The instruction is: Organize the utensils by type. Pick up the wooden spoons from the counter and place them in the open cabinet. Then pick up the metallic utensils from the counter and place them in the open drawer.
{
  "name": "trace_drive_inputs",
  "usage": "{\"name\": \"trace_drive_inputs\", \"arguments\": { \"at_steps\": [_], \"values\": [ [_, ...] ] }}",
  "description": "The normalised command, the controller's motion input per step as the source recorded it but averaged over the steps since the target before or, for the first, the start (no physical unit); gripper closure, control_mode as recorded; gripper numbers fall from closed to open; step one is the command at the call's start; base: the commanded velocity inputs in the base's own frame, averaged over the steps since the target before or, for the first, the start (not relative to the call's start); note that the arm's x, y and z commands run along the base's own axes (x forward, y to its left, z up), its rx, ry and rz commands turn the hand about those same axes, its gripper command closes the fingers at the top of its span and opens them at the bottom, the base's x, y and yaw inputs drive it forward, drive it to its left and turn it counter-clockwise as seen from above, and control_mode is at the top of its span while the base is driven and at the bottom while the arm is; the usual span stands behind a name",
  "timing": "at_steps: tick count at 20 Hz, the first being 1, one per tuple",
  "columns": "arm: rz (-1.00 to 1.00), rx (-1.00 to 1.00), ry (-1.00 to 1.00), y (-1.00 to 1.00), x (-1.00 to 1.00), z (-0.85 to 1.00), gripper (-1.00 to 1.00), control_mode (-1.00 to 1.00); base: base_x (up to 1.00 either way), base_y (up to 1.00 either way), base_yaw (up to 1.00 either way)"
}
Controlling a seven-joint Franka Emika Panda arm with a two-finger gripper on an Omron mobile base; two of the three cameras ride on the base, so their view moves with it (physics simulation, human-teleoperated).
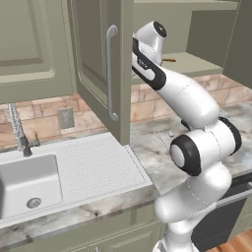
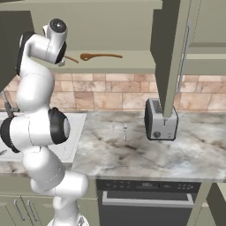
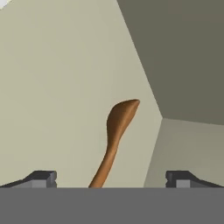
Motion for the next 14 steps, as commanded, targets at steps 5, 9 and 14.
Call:
{"name": "trace_drive_inputs", "arguments": {
  "at_steps": [5, 9, 14],
  "values": [
    [0.00, 0.00, -0.08, 0.00, -0.21, -0.25, -1.00, -1.00, 0.00, 0.00, 0.00],
    [0.00, 0.00, -0.08, -0.03, -0.14, -0.13, -1.00, -1.00, 0.00, 0.00, 0.00],
    [0.00, 0.00, 0.00, -0.07, -0.55, -0.08, -1.00, -1.00, 0.00, 0.00, 0.00]
  ]
}}
